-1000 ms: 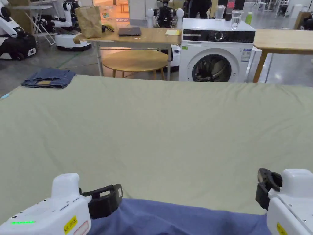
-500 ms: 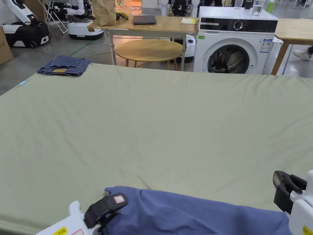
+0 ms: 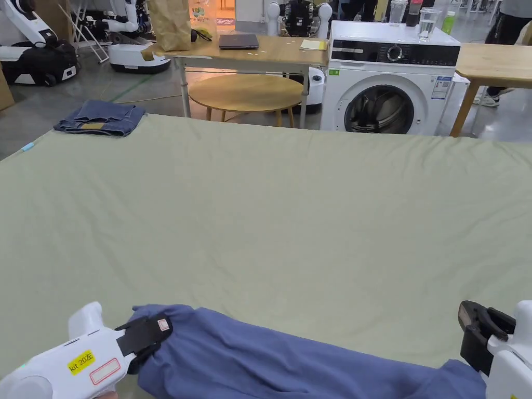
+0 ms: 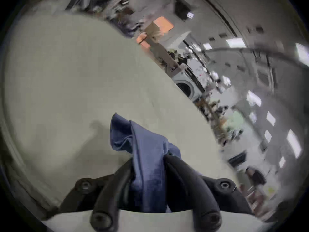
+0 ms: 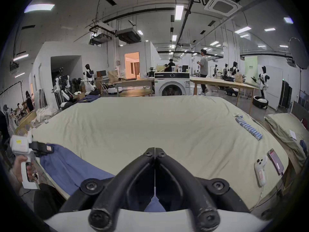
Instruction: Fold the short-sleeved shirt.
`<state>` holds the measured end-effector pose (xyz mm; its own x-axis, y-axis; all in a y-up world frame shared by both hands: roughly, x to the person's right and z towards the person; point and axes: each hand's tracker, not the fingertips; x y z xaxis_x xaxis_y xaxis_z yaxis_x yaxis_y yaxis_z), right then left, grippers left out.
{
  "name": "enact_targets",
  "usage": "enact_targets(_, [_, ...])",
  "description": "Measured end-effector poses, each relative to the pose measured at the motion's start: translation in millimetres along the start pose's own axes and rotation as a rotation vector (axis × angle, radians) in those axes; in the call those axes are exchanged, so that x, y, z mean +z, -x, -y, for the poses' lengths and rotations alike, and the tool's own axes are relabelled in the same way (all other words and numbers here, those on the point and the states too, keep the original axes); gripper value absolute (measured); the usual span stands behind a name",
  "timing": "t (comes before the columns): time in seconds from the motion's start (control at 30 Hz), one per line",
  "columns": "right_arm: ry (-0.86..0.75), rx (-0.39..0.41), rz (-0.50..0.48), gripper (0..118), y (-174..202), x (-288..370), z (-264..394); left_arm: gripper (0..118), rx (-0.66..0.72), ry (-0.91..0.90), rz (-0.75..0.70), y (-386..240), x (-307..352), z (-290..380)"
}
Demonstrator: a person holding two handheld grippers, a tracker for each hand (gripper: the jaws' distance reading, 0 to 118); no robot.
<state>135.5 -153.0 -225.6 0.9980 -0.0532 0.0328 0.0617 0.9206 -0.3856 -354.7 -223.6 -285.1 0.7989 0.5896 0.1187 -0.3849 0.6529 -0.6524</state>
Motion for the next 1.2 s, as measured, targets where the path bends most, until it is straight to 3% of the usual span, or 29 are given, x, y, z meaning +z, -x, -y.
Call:
enact_targets(0.23, [0.004,-0.022,-0.014,0,-5,3,4,7,-0.803,-0.020,-0.074,-178,-17,43])
enact_targets(0.4, [0.003,-0.033,-0.012,0,-15,10,11,7,-1.091,0.146,-0.174,-241,-89,121])
enact_targets(0.5, [0.007,-0.052,-0.004,0,-27,14,16,7,-1.165,0.253,-0.222,-243,-131,161])
enact_targets(0.57, [0.010,-0.055,0.002,0,-34,17,19,17,-1.170,0.280,-0.261,-238,-144,176])
enact_targets(0.63, [0.017,-0.053,0.001,0,-42,19,22,65,-1.068,0.325,-0.228,-234,-144,172])
enact_targets(0.67, [0.018,-0.051,0.005,0,-45,20,22,82,-0.978,0.304,-0.177,-233,-139,165])
enact_targets(0.7, [0.018,-0.051,0.008,0,-48,21,23,89,-0.857,0.279,-0.101,-234,-125,146])
enact_targets(0.8, [0.024,-0.063,0.002,0,-57,21,22,90,-0.515,0.158,0.045,-224,-87,103])
enact_targets(0.97, [0.024,-0.082,-0.007,0,-62,19,22,91,-0.247,0.186,0.044,-186,-76,66])
enact_targets(1.0, [0.028,-0.085,-0.008,0,-62,18,23,85,-0.207,0.243,0.050,-176,-84,67])
enact_targets(1.03, [0.031,-0.088,-0.010,0,-62,17,24,65,-0.177,0.311,0.085,-167,-93,72])
enact_targets(1.1, [0.035,-0.090,-0.016,0,-62,16,25,2,-0.191,0.383,0.101,-166,-111,91])
enact_targets(1.2, [0.036,-0.088,-0.017,0,-61,16,25,1,-0.227,0.409,0.099,-172,-129,111])
